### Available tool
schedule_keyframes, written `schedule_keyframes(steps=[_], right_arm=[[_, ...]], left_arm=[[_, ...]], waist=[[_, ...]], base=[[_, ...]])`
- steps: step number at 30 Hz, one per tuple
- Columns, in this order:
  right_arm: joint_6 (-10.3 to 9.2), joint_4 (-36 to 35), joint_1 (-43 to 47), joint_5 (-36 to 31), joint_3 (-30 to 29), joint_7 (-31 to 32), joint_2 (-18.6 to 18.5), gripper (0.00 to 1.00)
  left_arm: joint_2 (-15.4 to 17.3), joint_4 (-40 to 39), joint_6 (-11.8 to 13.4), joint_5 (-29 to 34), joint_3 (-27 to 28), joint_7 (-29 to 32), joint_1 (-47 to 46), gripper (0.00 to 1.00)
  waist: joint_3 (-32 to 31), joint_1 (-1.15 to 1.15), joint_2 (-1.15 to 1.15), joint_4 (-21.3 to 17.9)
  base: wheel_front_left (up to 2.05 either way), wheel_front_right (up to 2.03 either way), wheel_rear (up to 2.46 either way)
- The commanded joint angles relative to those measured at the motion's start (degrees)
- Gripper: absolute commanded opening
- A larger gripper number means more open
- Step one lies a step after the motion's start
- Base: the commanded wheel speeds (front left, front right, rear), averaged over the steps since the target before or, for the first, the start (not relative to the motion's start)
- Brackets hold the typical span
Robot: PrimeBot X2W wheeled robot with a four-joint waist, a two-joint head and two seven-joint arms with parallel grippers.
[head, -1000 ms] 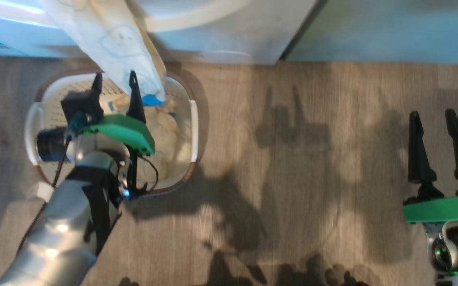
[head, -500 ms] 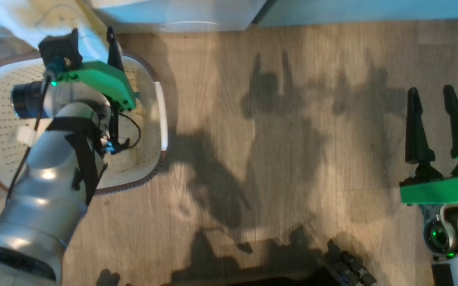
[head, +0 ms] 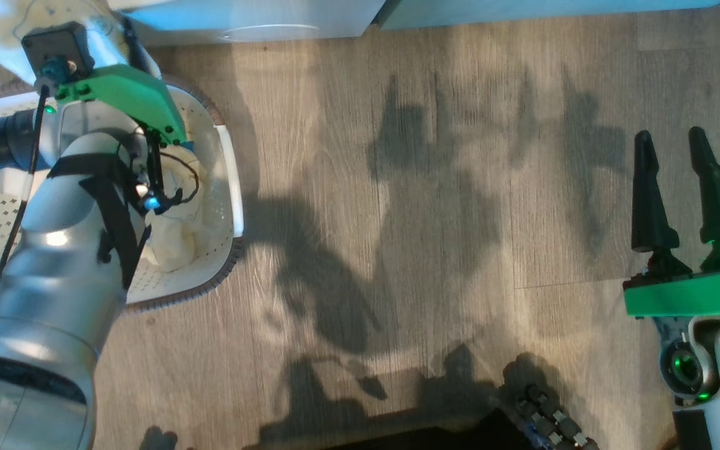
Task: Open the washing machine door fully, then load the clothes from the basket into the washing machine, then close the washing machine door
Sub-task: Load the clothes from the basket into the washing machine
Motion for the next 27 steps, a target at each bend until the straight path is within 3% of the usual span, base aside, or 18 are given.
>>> schedule_keyframes(steps=[1, 3, 4, 14, 27], right_arm=[[-0.16, -1.37, 0.61, 0.69, 1.16, -0.54, -0.11, 1.00], [-0.16, -1.35, 0.57, 0.87, 1.28, -0.54, -0.11, 1.00], [-0.16, -1.33, 0.57, 0.95, 1.31, -0.54, -0.11, 1.00], [-0.16, -1.11, 0.68, 1.21, 0.76, -0.54, -0.11, 1.00], [-0.16, -1.76, 2.01, -1.15, -1.00, -0.54, -0.11, 1.00]], left_arm=[[1.35, -0.40, 0.50, -0.41, 1.48, -0.94, -1.24, 0.59], [1.26, 0.52, 0.48, -0.49, 1.60, -1.47, -1.89, 0.12], [1.20, 0.95, 0.41, -0.54, 1.65, -1.76, -2.13, 0.00], [0.14, 3.85, -0.06, -1.05, 1.58, -3.36, -3.07, 0.00], [0.37, -4.61, 0.58, -0.39, 0.17, -3.65, 1.96, 0.00]], waist=[[0.02, 0.00, 0.00, -0.05], [0.02, 0.00, 0.00, -0.20], [0.01, 0.00, 0.00, -0.24], [-0.34, 0.00, 0.00, 0.81], [-2.67, 0.00, 0.00, 6.06]], base=[[0.00, 0.00, 0.00], [0.00, 0.00, 0.00], [0.00, 0.00, 0.00], [0.00, 0.00, 0.00], [0.00, 0.00, 0.00]])
